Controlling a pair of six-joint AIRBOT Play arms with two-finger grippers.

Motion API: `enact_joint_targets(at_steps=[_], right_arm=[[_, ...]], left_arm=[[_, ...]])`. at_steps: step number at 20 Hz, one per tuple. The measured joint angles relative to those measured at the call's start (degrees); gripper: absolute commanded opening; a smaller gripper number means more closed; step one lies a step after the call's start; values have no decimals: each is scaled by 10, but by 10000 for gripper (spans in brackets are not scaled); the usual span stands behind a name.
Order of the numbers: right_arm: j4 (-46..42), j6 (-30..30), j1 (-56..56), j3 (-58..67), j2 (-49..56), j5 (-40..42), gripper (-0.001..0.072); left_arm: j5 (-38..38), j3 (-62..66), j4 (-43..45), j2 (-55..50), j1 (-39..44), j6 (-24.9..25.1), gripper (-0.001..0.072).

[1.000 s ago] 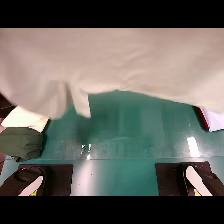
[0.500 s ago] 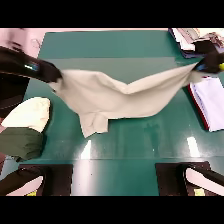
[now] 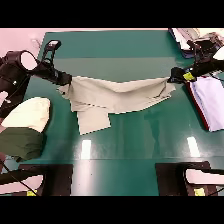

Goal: Fold the shirts.

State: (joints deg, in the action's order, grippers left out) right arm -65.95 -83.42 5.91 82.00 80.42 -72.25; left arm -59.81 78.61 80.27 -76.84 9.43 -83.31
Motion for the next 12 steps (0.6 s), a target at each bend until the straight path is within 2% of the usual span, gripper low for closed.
enact_joint_targets(at_steps=[4, 12], right_arm=[[-1, 17, 0, -2, -56, 19, 11], [-1, 37, 42, -2, -291, -27, 11]], left_arm=[[2, 14, 1, 44, -7, -6, 29], [-109, 148, -7, 269, -9, -11, 28]])
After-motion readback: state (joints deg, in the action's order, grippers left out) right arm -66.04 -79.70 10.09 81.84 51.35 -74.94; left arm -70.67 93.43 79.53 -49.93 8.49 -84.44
